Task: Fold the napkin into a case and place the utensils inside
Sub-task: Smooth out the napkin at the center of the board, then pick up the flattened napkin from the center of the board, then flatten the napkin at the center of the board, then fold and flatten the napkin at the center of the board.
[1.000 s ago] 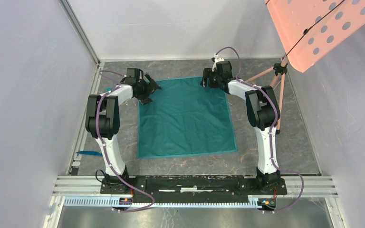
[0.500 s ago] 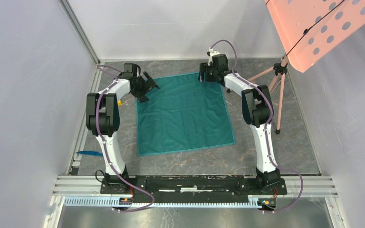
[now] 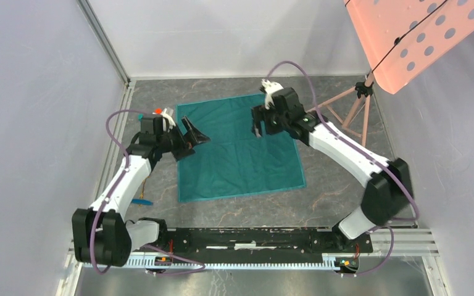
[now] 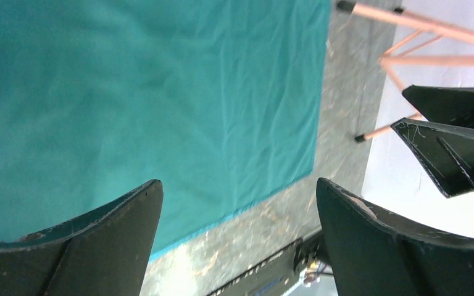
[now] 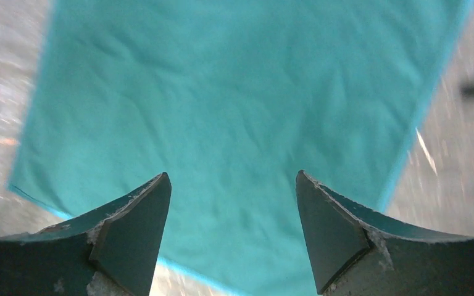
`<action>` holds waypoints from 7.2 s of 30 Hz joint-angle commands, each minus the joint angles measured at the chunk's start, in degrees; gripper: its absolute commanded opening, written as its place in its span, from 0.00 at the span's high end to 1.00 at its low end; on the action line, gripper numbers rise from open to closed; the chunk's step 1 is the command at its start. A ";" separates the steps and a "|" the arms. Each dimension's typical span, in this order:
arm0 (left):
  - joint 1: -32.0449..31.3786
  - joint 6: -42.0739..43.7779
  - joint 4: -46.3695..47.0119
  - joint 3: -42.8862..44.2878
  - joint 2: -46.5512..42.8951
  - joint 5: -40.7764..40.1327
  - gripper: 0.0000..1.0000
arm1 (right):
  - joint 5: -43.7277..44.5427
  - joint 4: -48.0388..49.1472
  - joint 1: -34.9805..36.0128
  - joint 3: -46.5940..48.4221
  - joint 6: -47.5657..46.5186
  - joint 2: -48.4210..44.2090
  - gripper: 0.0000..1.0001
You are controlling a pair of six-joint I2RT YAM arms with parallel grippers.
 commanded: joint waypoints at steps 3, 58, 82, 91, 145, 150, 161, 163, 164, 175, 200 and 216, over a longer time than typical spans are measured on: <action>0.01 1.41 -3.29 -8.44 -15.07 1.55 0.00 | 18.33 -13.44 -1.34 -21.16 14.68 -18.29 0.18; 0.24 -2.27 -8.54 -11.50 -24.10 3.44 0.00 | 9.00 -23.92 -11.50 -29.48 39.57 -2.53 0.37; -17.76 -19.77 -36.85 -7.83 -18.77 -34.64 0.00 | 10.67 -11.80 -11.55 -37.10 39.24 -9.08 1.00; -24.15 -37.82 -41.71 -6.96 -4.23 -39.12 0.12 | 12.07 -4.97 -11.51 -43.14 39.57 -15.48 1.00; -17.36 -39.68 -29.12 -16.24 0.51 -40.13 0.84 | 8.49 -2.96 -11.47 -43.12 37.39 -14.62 1.00; -17.18 -36.37 -30.68 -13.34 -3.20 -41.83 0.98 | 6.98 1.36 -11.48 -44.79 34.11 -17.42 1.00; -17.08 -16.10 -30.62 5.22 -26.53 -38.44 0.98 | -8.64 16.86 -10.70 -49.53 18.30 -43.06 1.00; -17.14 -12.81 -29.33 9.21 -31.20 -36.74 0.98 | -10.81 19.13 -10.41 -49.41 16.47 -52.05 1.00; -17.11 -11.32 -28.84 11.65 -32.88 -35.78 0.98 | -12.20 20.04 -10.37 -49.01 15.83 -55.70 1.00; -17.11 -1.62 -20.62 35.34 -40.11 -18.80 0.98 | -13.39 16.92 -10.47 -28.90 16.03 -75.32 1.00; -2.81 3.20 -4.07 32.22 18.76 -25.01 0.98 | 29.55 39.21 -12.35 -42.41 10.04 -32.39 1.00; 3.96 5.74 -9.45 38.58 37.36 -7.56 0.98 | 12.63 36.47 -14.80 -32.15 7.22 -15.21 1.00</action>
